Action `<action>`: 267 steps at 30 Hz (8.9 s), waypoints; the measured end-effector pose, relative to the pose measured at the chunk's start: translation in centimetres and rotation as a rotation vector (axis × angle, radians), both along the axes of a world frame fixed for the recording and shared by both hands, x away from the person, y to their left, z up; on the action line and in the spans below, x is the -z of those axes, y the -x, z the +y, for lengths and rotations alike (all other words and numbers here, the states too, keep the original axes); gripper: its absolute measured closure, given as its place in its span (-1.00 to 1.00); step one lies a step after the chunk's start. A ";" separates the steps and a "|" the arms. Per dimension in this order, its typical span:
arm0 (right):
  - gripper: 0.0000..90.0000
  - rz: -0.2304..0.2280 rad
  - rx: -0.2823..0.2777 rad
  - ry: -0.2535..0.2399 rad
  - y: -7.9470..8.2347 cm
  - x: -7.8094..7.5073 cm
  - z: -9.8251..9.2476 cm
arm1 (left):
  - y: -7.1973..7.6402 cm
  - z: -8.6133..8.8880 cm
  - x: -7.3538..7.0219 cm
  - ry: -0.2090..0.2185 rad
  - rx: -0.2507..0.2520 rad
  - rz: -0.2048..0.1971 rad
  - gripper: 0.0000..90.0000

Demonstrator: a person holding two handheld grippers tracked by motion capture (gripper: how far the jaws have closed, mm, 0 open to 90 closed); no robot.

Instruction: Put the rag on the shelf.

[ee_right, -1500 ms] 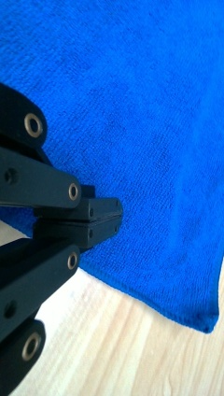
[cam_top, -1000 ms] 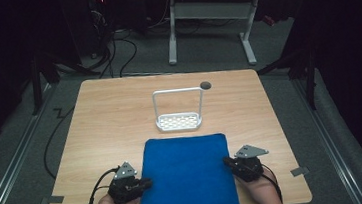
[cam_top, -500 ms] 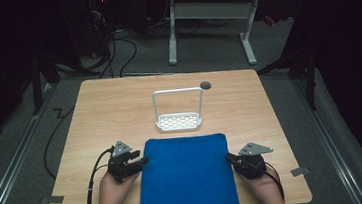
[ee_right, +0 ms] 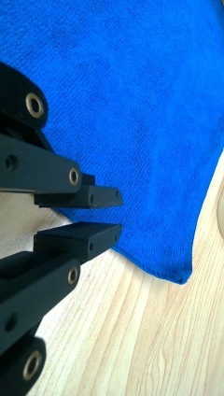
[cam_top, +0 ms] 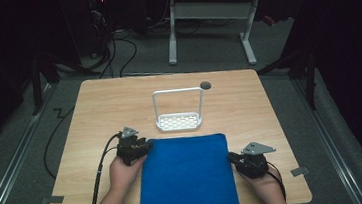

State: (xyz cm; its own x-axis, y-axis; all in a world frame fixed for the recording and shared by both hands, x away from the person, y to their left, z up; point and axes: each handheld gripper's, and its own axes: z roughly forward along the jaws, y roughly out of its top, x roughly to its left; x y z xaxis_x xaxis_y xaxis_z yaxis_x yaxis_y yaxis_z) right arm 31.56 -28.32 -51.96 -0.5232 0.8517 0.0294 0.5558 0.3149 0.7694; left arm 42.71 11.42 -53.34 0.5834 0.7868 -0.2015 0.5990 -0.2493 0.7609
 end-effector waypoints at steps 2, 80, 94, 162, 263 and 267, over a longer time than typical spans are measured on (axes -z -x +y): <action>0.79 -0.003 -0.004 0.003 -0.1 0.1 0.0 | 0.0 -0.4 0.0 -0.038 0.008 -0.001 0.46; 0.96 -0.306 0.083 -0.132 -1.7 -5.7 2.7 | 5.3 1.3 -5.7 0.161 0.034 -0.313 0.95; 0.96 -0.408 0.073 -0.169 0.0 -8.5 2.6 | 7.3 1.7 -9.0 0.219 0.044 -0.421 0.95; 0.96 -0.647 0.016 -0.229 1.0 -16.9 2.9 | 7.9 2.5 -18.3 0.257 0.051 -0.639 0.96; 0.96 -0.085 0.163 -0.151 -21.2 -3.4 4.4 | -9.4 -1.4 -4.5 -0.055 0.082 -0.098 0.95; 0.96 -0.070 0.162 -0.157 -21.3 -3.0 4.7 | -9.2 -1.4 -4.5 -0.058 0.081 -0.100 0.95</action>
State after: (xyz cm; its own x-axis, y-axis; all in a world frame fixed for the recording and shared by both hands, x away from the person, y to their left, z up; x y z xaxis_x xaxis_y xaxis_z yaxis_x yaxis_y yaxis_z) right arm 52.82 -23.64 -49.00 -0.3853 0.9127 0.1364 0.5329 0.0994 0.8403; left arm 51.92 10.00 -48.82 0.6606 0.7448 -0.0949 0.4969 -0.3389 0.7989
